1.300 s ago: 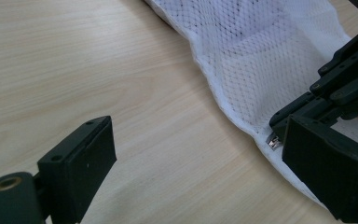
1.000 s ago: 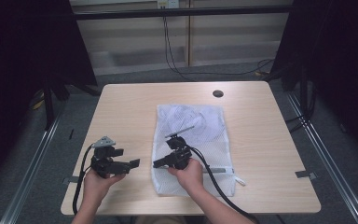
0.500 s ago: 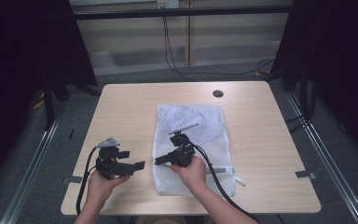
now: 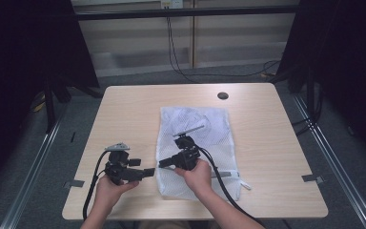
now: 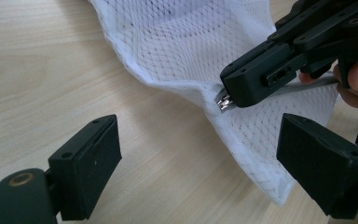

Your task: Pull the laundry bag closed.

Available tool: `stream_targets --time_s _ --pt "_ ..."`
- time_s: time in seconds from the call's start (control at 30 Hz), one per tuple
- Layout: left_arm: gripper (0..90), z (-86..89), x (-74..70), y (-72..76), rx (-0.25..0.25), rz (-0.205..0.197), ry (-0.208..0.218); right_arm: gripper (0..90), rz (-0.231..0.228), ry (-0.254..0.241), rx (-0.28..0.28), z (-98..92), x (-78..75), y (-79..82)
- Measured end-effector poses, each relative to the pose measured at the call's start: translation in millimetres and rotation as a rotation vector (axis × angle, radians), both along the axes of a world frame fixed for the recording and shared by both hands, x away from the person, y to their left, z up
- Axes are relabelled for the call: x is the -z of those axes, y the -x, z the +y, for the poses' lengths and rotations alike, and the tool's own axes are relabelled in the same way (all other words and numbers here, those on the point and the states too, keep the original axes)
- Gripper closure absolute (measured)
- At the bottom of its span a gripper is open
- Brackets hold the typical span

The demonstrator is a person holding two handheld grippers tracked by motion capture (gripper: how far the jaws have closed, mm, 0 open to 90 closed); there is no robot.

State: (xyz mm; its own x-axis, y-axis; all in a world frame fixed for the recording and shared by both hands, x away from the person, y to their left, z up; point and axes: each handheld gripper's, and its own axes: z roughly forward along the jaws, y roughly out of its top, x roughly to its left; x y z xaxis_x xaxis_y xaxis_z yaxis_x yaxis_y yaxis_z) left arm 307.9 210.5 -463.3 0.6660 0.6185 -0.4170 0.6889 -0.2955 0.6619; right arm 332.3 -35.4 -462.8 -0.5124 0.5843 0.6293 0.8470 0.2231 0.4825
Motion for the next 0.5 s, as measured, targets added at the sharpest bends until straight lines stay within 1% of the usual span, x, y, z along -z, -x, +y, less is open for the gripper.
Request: stream_targets --time_s 0.07,0.13,0.3,0.37,0.43,0.5 --pt "13.5 -2.6 1.2 -0.1 -0.004 0.016 0.010 86.9 0.004 -0.001 0.000 0.1 -0.4 0.2" --pt "13.7 -4.7 1.9 -0.5 0.002 0.022 0.011 87.0 -0.005 -0.001 -0.001 -0.3 -0.7 0.2" --pt "15.9 -11.1 4.0 -1.5 0.017 0.054 0.043 87.0 -0.013 0.000 -0.004 -1.9 -3.0 -0.1" --pt "16.4 -13.3 4.6 -2.0 0.024 0.059 0.043 87.0 -0.014 0.000 -0.005 -2.7 -4.0 -0.3" --pt "17.5 -15.2 5.5 -2.0 0.020 0.069 0.054 87.0 -0.015 -0.004 -0.005 -3.3 -4.9 -0.1" --pt "18.3 -15.6 6.3 -2.5 0.031 0.071 0.050 87.0 -0.017 -0.003 -0.004 -3.8 -5.9 0.5"
